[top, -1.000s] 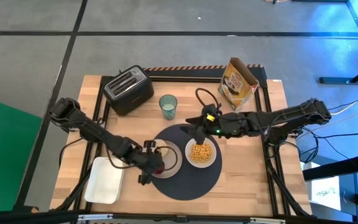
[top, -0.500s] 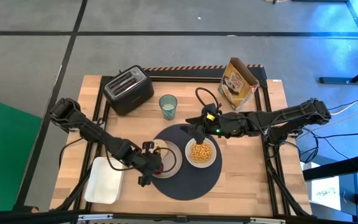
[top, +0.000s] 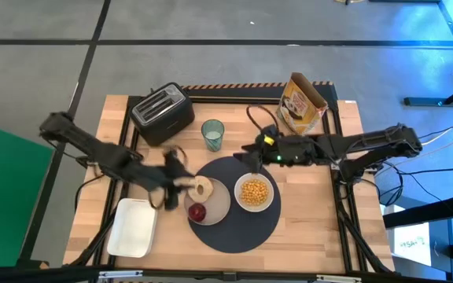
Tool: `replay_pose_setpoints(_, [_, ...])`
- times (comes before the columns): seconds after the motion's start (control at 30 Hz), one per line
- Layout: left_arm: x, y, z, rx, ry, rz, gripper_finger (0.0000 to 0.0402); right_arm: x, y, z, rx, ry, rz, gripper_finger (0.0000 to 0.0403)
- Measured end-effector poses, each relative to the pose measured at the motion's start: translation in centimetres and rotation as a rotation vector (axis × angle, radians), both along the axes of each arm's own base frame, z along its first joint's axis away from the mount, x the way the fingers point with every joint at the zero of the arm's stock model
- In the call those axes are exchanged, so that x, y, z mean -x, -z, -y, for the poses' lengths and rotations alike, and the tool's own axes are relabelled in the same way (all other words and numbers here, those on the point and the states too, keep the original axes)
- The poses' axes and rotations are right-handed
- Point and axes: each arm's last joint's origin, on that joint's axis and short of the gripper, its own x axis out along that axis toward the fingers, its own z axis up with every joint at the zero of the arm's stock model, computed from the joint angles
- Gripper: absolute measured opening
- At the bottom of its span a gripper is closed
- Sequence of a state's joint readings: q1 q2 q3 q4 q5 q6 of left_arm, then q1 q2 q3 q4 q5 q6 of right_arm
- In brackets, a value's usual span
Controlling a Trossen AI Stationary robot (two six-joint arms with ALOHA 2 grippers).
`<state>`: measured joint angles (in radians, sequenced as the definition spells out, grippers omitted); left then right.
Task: Arrange a breakfast setting
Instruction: Put the blue glass cup on the dark blue table mat above the gray plate and white bowl
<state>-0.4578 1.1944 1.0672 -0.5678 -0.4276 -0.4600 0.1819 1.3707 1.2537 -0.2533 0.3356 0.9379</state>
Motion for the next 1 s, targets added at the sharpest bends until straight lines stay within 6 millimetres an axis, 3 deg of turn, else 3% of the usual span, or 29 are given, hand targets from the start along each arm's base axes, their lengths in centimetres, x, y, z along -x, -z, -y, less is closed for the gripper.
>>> replay_pose_setpoints(0.23, [3.2,-4.0,-4.8,-0.087,-0.194,0.191,0.0145,0.1,-0.5,3.6,0.001,-0.045,-0.059,0.0308])
replay_pose_setpoints(0.53, [2.7,-4.2,-11.2,-0.081,-0.462,0.184,0.0145,-1.5,1.7,10.0,0.045,-0.092,-0.160,0.0308])
replay_pose_setpoints(0.77, [2.1,-3.1,-15.8,-0.032,-0.672,0.139,0.0145,-0.3,0.6,12.2,0.352,-0.158,-0.164,0.0308])
replay_pose_setpoints(0.9, [2.8,-3.3,-18.5,0.054,-0.803,0.197,0.0144,1.0,-1.2,12.7,0.559,-0.182,-0.124,0.0308])
replay_pose_setpoints(1.0, [2.8,-4.1,-19.9,0.119,-0.781,0.305,0.0144,1.5,-2.0,12.7,0.668,-0.193,-0.110,0.0307])
